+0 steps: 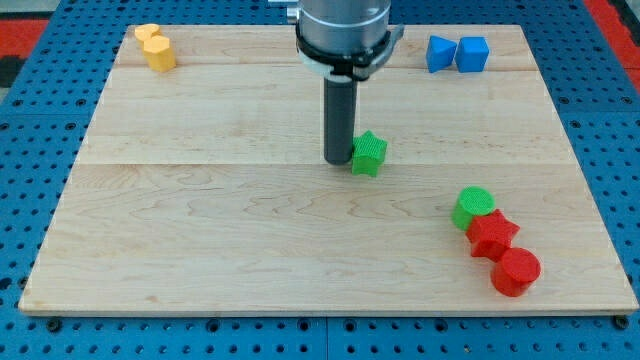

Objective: Push the green star to the left of green circle

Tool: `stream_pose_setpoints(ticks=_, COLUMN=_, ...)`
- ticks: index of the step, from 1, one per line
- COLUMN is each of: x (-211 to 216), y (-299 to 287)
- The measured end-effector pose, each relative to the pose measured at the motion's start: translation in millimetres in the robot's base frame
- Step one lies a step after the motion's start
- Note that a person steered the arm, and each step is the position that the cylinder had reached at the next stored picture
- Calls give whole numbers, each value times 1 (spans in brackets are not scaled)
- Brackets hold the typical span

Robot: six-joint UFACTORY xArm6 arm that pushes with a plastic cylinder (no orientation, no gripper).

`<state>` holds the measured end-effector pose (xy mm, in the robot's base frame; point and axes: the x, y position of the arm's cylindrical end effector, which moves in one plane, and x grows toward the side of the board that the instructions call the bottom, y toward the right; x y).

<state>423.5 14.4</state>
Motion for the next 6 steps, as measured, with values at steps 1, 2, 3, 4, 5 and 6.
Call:
stream_pose_setpoints(ticks=1, x=-22, y=19)
stream_pose_setpoints(ticks=2, x=4, y=83)
stream_pose_setpoints(ticks=3, x=29, y=106)
stream_pose_setpoints(ticks=4, x=-11, y=124)
stream_pose_setpoints(ticks=5, x=-13, y=69)
stream_pose_setpoints(ticks=6, x=57, y=73)
